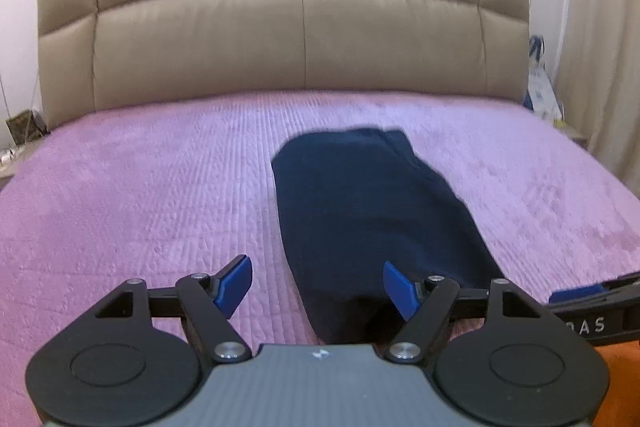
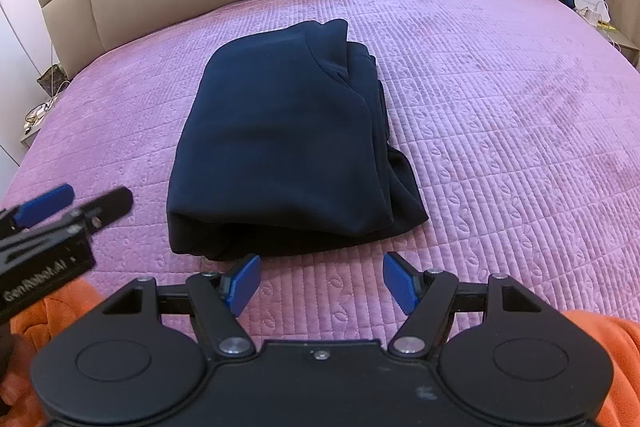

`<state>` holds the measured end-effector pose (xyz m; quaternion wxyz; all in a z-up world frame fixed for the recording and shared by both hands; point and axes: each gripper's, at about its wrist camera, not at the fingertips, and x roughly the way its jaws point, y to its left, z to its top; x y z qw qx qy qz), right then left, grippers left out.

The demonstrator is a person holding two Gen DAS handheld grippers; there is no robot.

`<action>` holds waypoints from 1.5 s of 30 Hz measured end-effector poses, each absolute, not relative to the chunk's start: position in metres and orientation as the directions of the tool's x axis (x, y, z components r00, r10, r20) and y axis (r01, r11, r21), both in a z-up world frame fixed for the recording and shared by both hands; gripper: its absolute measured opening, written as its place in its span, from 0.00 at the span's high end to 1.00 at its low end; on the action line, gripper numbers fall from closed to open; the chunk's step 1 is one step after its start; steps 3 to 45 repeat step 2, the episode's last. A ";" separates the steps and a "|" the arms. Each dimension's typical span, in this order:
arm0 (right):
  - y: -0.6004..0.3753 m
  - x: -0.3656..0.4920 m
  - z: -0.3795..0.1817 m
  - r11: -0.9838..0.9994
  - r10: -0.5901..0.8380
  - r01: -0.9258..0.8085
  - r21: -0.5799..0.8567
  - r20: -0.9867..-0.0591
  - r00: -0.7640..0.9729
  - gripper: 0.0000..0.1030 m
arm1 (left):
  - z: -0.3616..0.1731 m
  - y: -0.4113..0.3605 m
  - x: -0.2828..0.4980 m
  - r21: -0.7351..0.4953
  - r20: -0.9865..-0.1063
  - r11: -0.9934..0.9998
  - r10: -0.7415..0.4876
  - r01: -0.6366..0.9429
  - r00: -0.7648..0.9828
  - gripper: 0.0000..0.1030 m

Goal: Fold large clothes

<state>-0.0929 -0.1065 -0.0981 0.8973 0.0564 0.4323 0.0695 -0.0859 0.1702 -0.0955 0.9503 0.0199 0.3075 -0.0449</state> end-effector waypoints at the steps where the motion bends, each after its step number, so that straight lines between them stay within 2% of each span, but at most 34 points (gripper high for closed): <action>1: -0.107 -0.093 -0.098 0.984 0.174 -0.076 0.162 -0.767 0.617 0.21 | -0.095 0.171 -0.087 0.009 -0.579 0.995 -0.074 0.098 0.812 0.27; 45: -0.107 -0.093 -0.098 0.984 0.174 -0.076 0.162 -0.767 0.617 0.21 | -0.095 0.171 -0.087 0.006 -0.583 0.995 -0.079 0.102 0.808 0.26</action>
